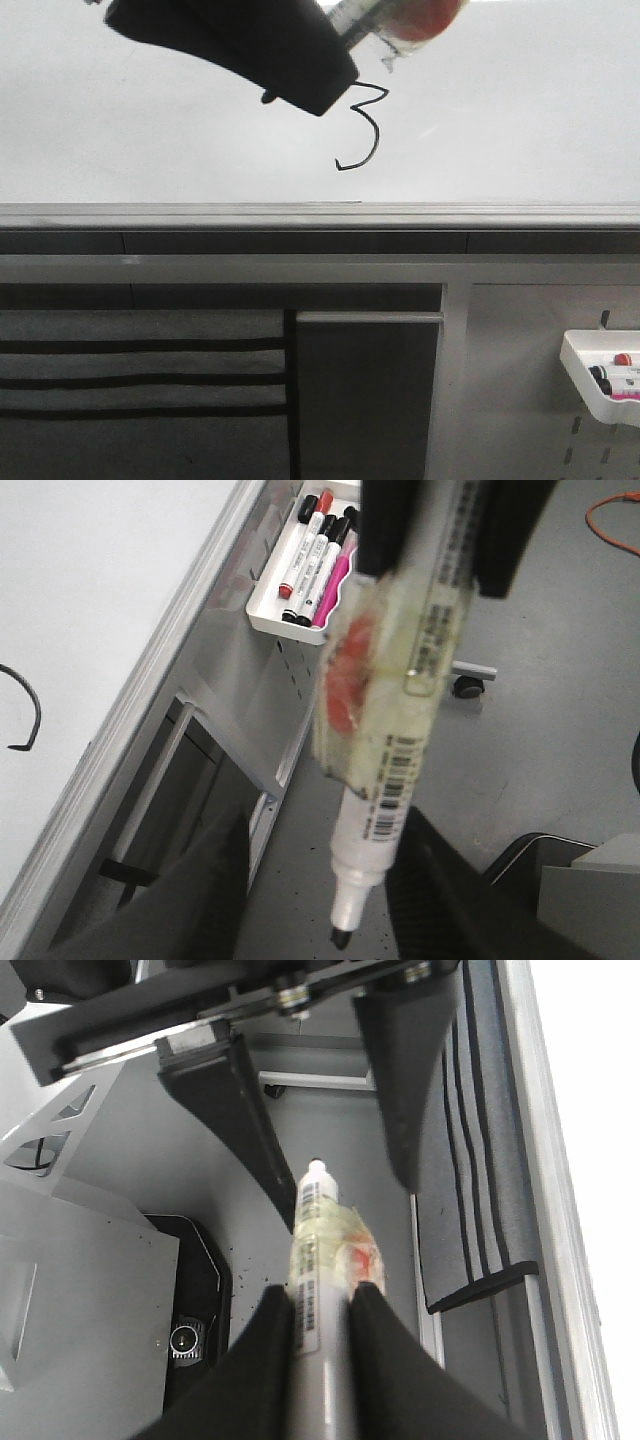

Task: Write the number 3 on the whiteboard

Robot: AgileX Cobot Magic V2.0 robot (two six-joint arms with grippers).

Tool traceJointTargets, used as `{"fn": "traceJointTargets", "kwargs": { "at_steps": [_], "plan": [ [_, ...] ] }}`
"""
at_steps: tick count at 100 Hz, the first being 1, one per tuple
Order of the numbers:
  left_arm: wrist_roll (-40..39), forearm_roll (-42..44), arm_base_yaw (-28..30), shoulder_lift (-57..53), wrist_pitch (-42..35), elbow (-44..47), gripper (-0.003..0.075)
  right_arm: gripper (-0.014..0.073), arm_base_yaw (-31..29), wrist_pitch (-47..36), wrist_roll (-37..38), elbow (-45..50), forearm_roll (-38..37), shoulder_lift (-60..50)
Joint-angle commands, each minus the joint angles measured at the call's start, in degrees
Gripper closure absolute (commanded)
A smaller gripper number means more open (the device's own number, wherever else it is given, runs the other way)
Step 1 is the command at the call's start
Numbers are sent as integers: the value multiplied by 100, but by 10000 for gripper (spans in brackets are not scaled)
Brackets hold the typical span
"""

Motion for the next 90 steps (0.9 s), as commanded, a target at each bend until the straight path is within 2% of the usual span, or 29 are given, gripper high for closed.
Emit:
{"fn": "traceJointTargets", "kwargs": {
  "at_steps": [1,18,37,48,64,71,83,90],
  "plan": [
    [9,-216,-37,-112,-285,-201,533,633,15,-138,-81,-178,256,-129],
    [9,-225,-37,-112,-285,-201,647,633,15,-136,-71,-178,345,-118],
    [9,-225,-37,-112,-285,-201,739,633,15,-101,-71,-178,492,-118],
    [9,-225,-37,-112,-285,-201,738,633,15,143,-71,-178,532,-118],
    [9,-225,-37,-112,-285,-201,738,616,15,69,-71,-178,532,-118],
    [9,-225,-37,-112,-285,-201,738,561,15,30,-71,-178,532,-118],
    [9,-225,-37,-112,-285,-201,738,375,15,-14,-44,-178,532,-118],
    [9,-154,-27,-112,-285,-201,738,295,15,-36,-20,-188,504,-118]
  ]
}}
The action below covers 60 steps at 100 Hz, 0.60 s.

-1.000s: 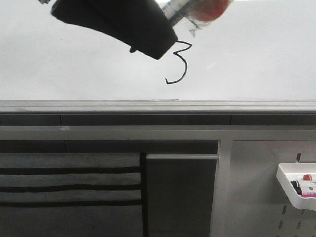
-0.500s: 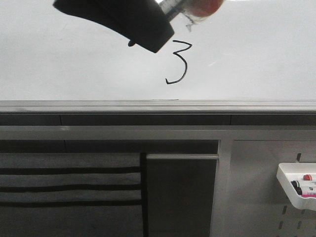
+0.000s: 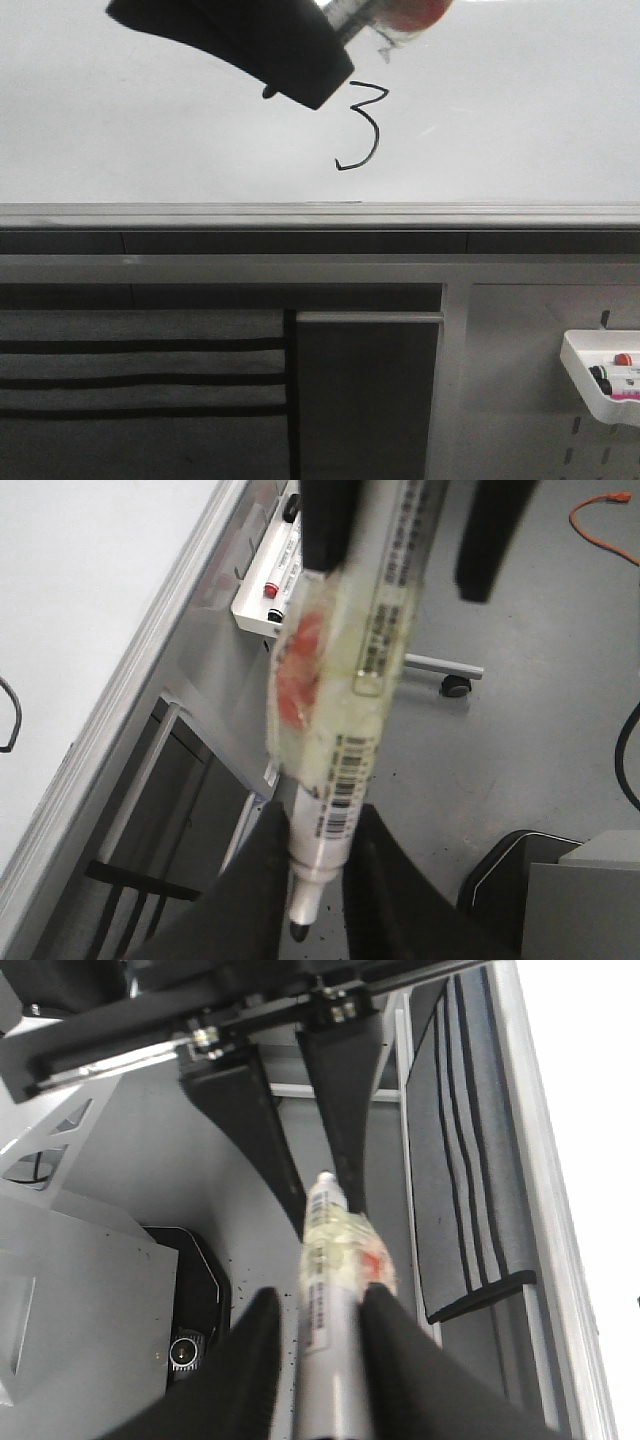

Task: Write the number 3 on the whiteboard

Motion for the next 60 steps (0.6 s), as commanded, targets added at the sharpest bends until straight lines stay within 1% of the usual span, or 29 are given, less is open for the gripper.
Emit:
{"fn": "traceJointTargets", "kwargs": {
  "at_steps": [1,5,9,18,26,34,36,40,45,54,60],
  "plan": [
    [-39,-59,-3,-112,-358,-201,738,289,15,-8,5,-188,370,-118],
    [-39,-9,36,-112,-325,-201,738,265,-10,-8,69,-234,276,-131],
    [-39,73,128,-112,-271,-201,738,260,-71,-8,206,-291,107,-168],
    [-76,227,479,-112,-239,-138,738,263,-327,5,851,-472,-364,-276],
    [-82,215,1060,-112,-363,46,738,263,-669,31,1468,-590,-698,-394],
    [-240,131,1697,-112,-663,276,738,263,-1040,85,1591,-590,-710,-521],
    [-365,61,1933,-101,-842,363,738,263,-1090,98,1592,-590,-710,-543],
    [-520,-148,2219,-97,-1143,496,738,263,-1222,96,1603,-590,-710,-595],
    [-557,-537,2630,-64,-1482,630,738,263,-1289,96,1603,-590,-710,-596],
    [-557,-1247,3083,46,-1999,757,738,263,-1288,96,1603,-590,-710,-606],
    [-557,-1372,3255,211,-2249,757,738,263,-1288,109,1603,-590,-698,-606]
  ]
}}
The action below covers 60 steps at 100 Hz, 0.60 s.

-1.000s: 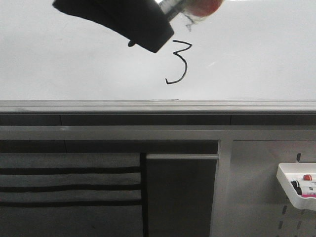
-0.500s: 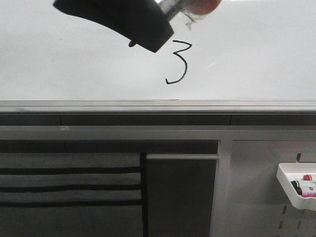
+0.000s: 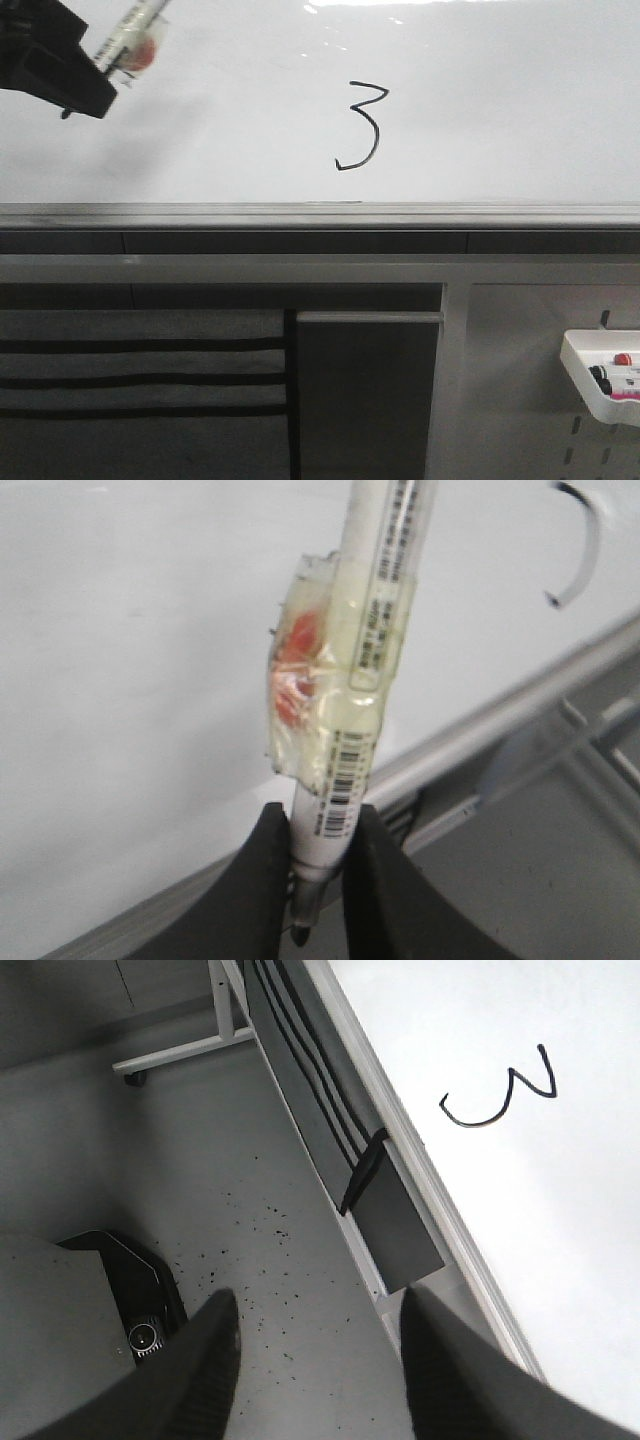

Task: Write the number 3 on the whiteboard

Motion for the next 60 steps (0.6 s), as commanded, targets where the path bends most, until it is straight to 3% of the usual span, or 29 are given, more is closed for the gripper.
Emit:
{"fn": "traceJointTargets", "kwargs": {
  "at_steps": [1,28,60],
  "plan": [
    [-84,-490,240,39,-760,-114,738,263,-33,-135,21,-180,221,-118],
    [-84,-748,290,607,-1360,-126,738,263,-33,-114,21,-180,244,-118],
    [-84,-1019,290,653,-1350,-126,721,263,-33,-72,60,-180,327,-118]
  ]
}}
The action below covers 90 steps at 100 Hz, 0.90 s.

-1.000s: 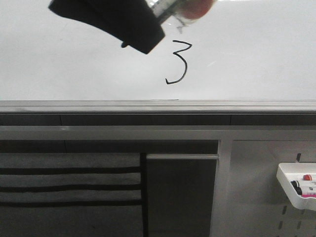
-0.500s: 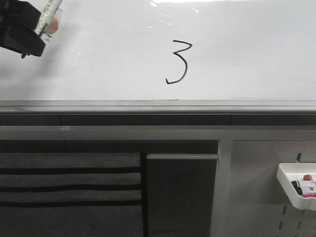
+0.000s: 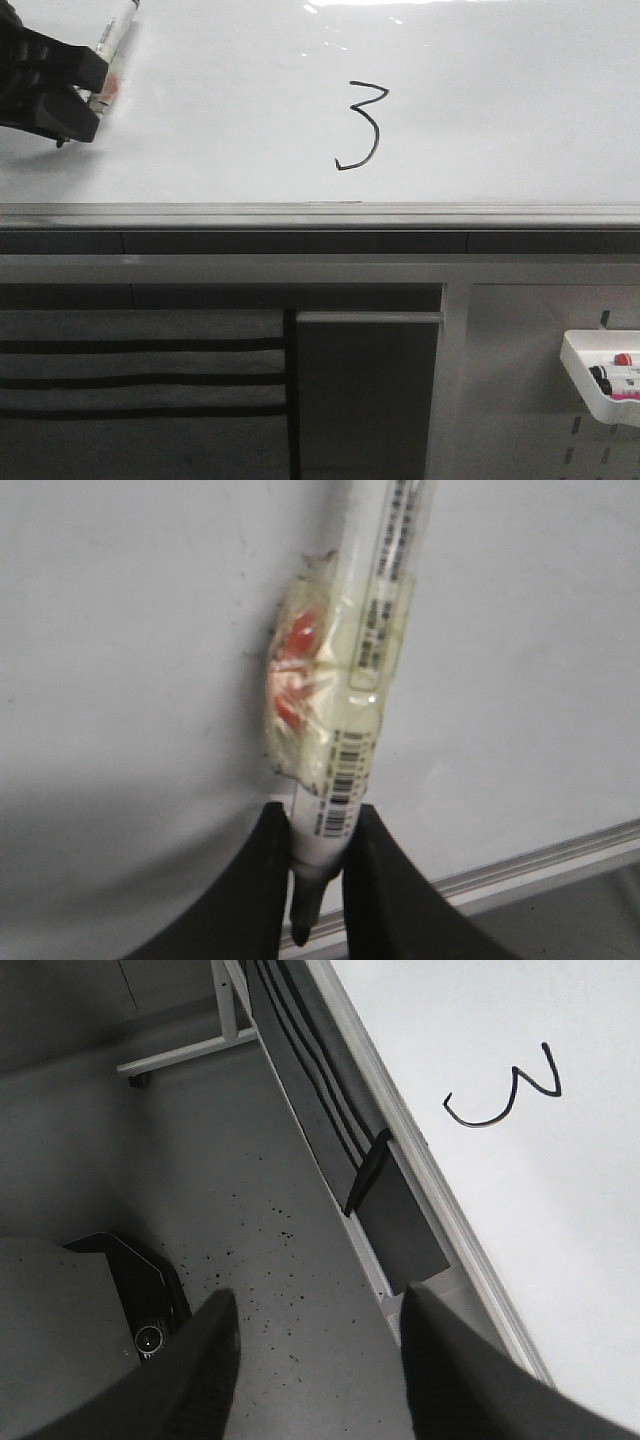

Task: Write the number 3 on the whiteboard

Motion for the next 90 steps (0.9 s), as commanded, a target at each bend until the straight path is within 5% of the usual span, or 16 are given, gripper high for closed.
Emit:
{"fn": "traceJointTargets", "kwargs": {
  "at_steps": [1,46,60,73,90],
  "plan": [
    [-51,-204,5,-145,-310,-148,714,263,-33,-72,12,-180,310,-118],
    [-51,-688,5,-145,-296,-148,411,263,-33,-40,20,-180,442,-118],
    [2,-308,5,-217,-223,-148,397,263,-33,-31,321,-180,427,-118],
    [2,263,6,-661,277,-148,397,263,-33,-114,1246,-180,-47,-276],
    [-174,1061,16,-1704,1590,-148,397,281,-33,-406,3674,-104,-1450,-693]
  ]
}}
